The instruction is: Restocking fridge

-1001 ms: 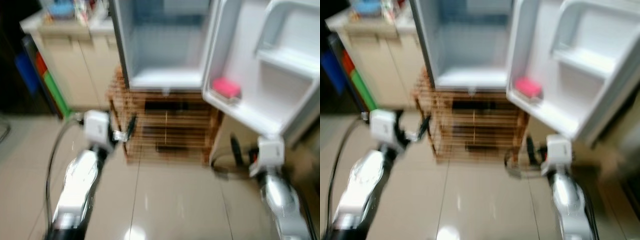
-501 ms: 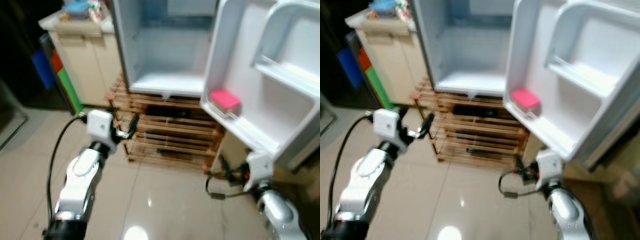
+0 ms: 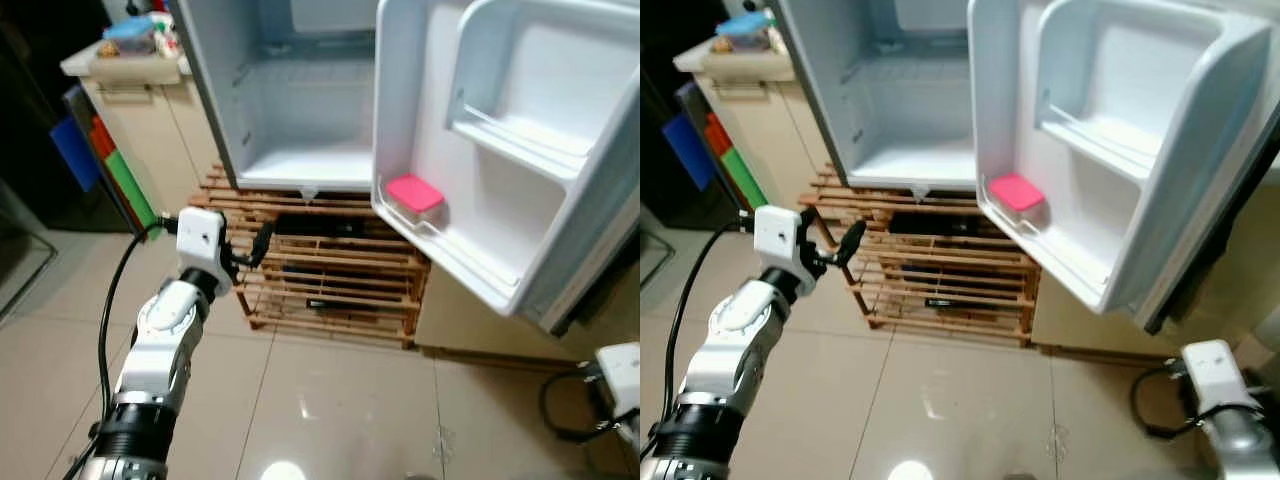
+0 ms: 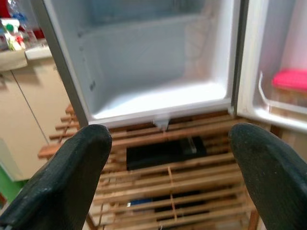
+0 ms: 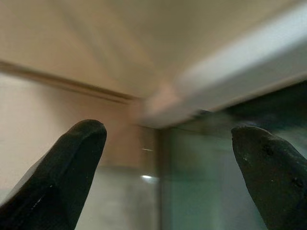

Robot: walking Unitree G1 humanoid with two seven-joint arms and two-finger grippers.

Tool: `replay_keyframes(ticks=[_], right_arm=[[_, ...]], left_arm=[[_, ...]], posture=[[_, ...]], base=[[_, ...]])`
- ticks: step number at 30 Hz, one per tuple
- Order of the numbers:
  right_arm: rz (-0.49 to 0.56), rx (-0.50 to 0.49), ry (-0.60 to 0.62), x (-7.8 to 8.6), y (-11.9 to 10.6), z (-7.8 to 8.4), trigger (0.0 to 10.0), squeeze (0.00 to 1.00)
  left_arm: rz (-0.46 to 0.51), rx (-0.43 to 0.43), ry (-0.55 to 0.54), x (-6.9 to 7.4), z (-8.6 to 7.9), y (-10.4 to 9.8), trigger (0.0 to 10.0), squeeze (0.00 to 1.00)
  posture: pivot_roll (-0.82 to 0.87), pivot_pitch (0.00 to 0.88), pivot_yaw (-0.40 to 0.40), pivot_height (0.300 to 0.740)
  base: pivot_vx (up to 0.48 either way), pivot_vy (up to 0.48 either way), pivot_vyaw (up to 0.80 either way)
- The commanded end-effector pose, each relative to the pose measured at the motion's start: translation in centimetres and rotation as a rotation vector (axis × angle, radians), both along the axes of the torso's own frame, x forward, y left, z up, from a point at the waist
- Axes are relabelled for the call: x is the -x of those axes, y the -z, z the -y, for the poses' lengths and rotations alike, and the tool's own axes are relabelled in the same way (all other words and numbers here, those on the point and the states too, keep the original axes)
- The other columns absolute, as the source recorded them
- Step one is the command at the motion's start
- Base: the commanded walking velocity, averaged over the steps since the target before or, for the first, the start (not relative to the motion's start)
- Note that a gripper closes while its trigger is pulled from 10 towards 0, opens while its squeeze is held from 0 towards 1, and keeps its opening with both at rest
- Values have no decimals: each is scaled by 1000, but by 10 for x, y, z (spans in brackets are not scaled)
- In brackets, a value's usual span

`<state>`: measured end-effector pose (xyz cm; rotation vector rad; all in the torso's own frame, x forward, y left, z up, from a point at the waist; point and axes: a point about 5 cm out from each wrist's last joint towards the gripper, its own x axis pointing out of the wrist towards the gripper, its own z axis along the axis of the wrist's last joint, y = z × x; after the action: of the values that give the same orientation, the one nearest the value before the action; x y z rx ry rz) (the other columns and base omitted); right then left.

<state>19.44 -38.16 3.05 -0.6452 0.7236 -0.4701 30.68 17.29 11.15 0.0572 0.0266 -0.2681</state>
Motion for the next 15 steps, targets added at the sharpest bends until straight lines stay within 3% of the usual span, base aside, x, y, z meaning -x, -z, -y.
replay_keyframes(ticks=[1,4,7,9,11,15], right_arm=[[17,77,51,-1,-9,12,10000,0],[105,164,80,-15,-33,25,10000,0],[262,116,76,-33,-53,25,10000,0],[401,51,10,-55,-71,13,10000,0],[507,8,-113,-78,-89,-7,10000,0],[616,-30,-315,-109,-114,-49,10000,0]], left_arm=[[-66,-41,-2,2,-3,13,10000,0],[-164,-97,-26,5,-10,32,10000,0],[-277,-147,-19,8,-16,50,10000,0],[-440,-232,37,18,-17,78,10000,0],[-539,-282,137,30,-11,98,10000,0],[-622,-302,173,39,-7,118,10000,0]], posture=[[-198,4,96,740],[-192,3,95,740],[-188,2,91,740],[-185,3,93,740],[-189,0,98,740],[-204,0,110,740]], base=[[0,0,0],[0,0,0],[0,0,0],[0,0,0],[0,0,0],[0,0,0]])
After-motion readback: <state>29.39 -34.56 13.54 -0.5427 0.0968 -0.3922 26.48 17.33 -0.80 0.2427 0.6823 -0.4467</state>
